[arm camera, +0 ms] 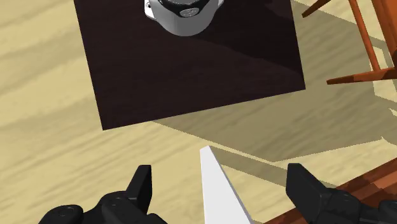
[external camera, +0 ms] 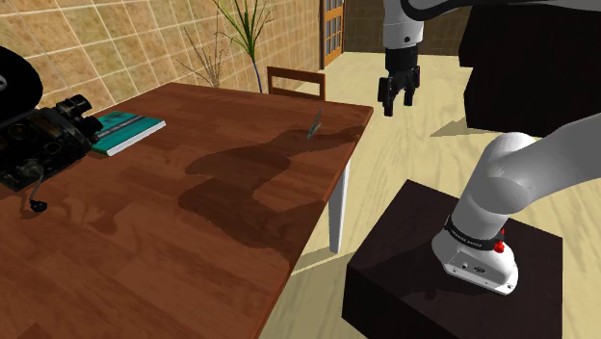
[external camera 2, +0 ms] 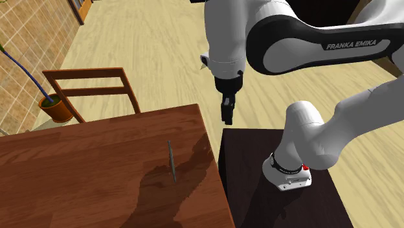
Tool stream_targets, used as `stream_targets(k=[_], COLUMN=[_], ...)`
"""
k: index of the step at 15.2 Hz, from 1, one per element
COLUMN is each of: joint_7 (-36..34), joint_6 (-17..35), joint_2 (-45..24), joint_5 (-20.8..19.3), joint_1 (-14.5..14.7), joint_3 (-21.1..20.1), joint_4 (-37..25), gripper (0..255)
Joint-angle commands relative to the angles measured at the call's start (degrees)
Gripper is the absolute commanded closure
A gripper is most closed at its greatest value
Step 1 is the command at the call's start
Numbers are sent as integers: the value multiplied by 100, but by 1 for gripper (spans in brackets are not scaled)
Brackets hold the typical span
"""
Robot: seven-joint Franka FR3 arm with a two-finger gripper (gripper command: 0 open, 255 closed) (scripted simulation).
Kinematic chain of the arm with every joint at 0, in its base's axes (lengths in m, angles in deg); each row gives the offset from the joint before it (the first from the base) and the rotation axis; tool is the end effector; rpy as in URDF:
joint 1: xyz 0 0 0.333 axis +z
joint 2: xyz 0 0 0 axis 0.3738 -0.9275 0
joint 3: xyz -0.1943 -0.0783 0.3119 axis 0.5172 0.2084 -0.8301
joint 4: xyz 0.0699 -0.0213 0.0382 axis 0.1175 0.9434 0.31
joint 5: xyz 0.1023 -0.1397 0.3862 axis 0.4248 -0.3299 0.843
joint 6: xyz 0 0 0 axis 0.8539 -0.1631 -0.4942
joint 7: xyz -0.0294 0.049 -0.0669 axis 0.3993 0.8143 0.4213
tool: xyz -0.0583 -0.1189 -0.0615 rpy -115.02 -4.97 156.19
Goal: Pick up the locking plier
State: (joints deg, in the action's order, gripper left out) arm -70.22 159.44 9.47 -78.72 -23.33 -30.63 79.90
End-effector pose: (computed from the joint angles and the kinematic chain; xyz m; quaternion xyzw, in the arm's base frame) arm 0.2842 -0.0288 0.5632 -0.9920 0.0980 0.0790 0.0103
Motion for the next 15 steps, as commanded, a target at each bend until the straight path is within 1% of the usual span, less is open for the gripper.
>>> stream_targets(k=[1,5,9,12,15], joint_7=[0,-1691,-3363,-4618,-5891], joint_6=[0,340,736,1026,1271], joint_2=[0,-48,-369,-766,-1277], joint_5=[0,511,865,975,921], joint_1=[0,-199,-462,-720,-1035], joint_3=[0,-793,-1591,-2175,-2745], joint_4=[0,-20,-267,-601,-1054], gripper=[0,0,0,0,0])
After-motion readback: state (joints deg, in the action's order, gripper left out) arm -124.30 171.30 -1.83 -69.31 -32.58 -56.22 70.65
